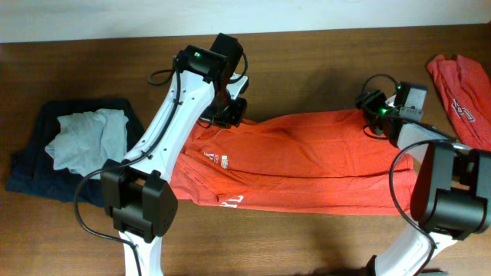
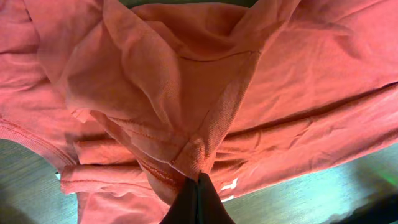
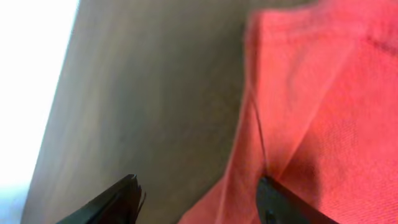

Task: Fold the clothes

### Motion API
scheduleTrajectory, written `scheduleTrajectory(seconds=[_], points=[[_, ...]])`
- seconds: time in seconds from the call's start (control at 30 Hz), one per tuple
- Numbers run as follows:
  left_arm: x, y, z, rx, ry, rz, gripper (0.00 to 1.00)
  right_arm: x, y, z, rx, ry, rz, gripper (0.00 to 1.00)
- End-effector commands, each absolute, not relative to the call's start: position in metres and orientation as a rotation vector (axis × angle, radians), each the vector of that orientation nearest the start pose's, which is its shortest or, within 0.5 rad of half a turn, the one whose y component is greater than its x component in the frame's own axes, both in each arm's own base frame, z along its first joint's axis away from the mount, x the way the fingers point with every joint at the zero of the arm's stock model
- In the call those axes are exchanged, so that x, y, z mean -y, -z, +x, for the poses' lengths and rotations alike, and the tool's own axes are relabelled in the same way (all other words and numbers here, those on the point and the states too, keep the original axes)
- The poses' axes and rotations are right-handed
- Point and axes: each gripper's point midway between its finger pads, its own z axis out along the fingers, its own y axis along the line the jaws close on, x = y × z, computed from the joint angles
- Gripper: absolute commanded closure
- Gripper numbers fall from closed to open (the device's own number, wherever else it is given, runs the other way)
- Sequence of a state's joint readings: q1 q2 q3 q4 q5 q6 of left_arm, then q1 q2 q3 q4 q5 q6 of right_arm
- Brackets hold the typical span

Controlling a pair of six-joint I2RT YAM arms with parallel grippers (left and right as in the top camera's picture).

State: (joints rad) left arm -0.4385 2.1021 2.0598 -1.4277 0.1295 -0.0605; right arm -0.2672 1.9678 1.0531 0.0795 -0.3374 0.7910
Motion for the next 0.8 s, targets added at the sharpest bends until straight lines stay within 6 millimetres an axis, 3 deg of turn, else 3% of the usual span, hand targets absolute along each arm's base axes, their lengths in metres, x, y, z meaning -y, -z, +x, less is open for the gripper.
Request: scheduleTrajectory(seconds=[0.0, 0.07, 0.2, 0.33, 0.57, 0.77], points=[[0.204, -0.151, 0.375, -2.997, 0.231, 0.595, 0.99, 0.077, -0.005, 0.475, -2.178, -0.603, 1.201, 0.40], [0.205, -0.151, 0.374, -2.997, 0.231, 0.598, 0.99, 0.079, 0.002, 0.474, -2.176, -0.592, 1.242, 0.44], [0.205, -0.151, 0.374, -2.998, 0.232, 0.594, 0.99, 0.082, 0.012, 0.472, -2.183, -0.567, 1.258, 0.64], [0.206, -0.151, 0.374, -3.000, 0.231, 0.589, 0.99, 0.081, 0.021, 0.468, -2.202, -0.560, 1.275, 0.77], [0.207, -0.151, 0.374, -3.003, 0.243, 0.579, 1.00, 0.087, 0.034, 0.451, -2.251, -0.465, 1.342, 0.87], [0.207, -0.151, 0.374, -3.002, 0.243, 0.579, 0.99, 0.085, 0.036, 0.449, -2.263, -0.466, 1.348, 0.96]])
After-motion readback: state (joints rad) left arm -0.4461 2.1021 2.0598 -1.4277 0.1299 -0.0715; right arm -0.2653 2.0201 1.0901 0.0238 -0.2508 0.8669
